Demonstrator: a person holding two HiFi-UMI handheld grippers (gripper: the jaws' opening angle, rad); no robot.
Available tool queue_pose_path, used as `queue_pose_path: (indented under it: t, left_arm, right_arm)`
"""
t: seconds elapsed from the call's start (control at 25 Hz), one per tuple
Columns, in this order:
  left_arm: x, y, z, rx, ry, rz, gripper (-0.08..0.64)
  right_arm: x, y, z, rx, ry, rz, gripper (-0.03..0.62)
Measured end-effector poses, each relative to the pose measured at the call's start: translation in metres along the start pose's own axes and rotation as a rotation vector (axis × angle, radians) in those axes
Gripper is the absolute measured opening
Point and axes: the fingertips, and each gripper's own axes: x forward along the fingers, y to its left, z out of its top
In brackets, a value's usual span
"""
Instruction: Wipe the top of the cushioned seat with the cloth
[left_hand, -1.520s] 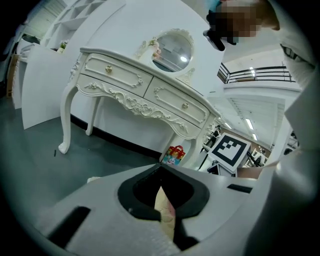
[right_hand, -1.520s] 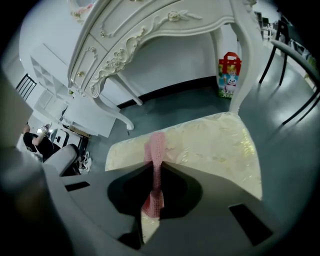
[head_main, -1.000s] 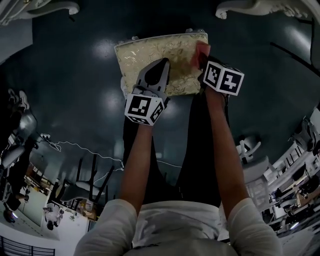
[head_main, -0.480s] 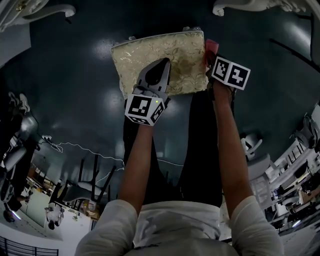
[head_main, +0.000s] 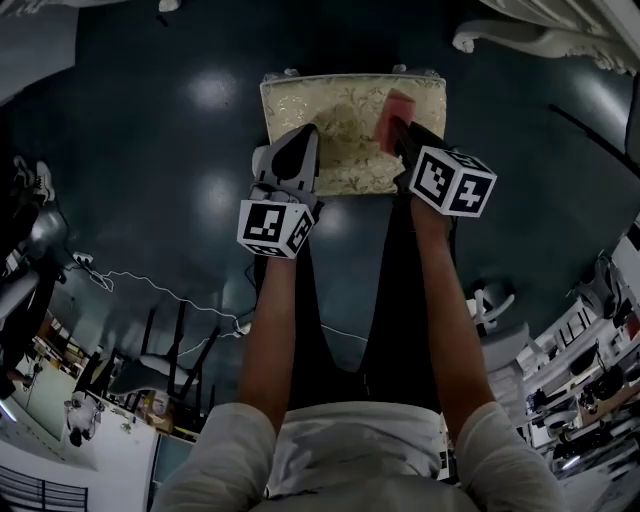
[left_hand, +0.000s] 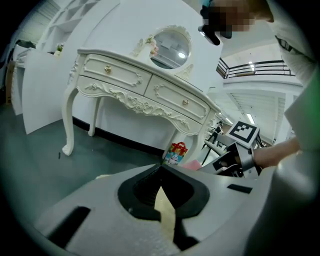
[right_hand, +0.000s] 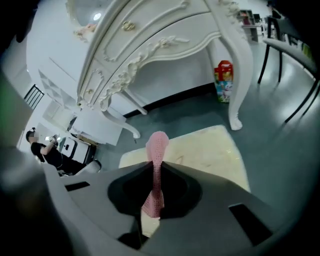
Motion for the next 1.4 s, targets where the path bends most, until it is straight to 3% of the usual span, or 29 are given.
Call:
queue_pose_path:
  t: [0.24,0.48,0.8,1.12,1.4]
  left_arm:
    - [-0.049,0.071,0.006,-0.026,-0.025,0.106,0.012]
    - [-0.087,0.115,0.003,-0.057,-0.038,0.167,0.012]
    - [-0.101,0.128,-0.005,-0.073,-0.033,0.173,0.012]
    - [-0.078,0.097,-0.003,-0.059,-0.023,0.13,0.012]
    - [-0.046,0.053,-0.007,-0.048,-0.005,0.059,0.012]
  right_arm:
    - [0.07,0.106,-0.061,-0.082,0.148,0.124,0.025]
    - [0.122,0.161,-0.113,-0.144,0.256,0.111,0.025]
    - [0.142,0.165,-0.129,-0.188,0.307,0.037,0.025]
    - [0.115,0.143,-0.114,-0.153,0.273,0.052,0.025]
    - [0.088,0.095,-0.099,-0.092,0.227,0.024,0.025]
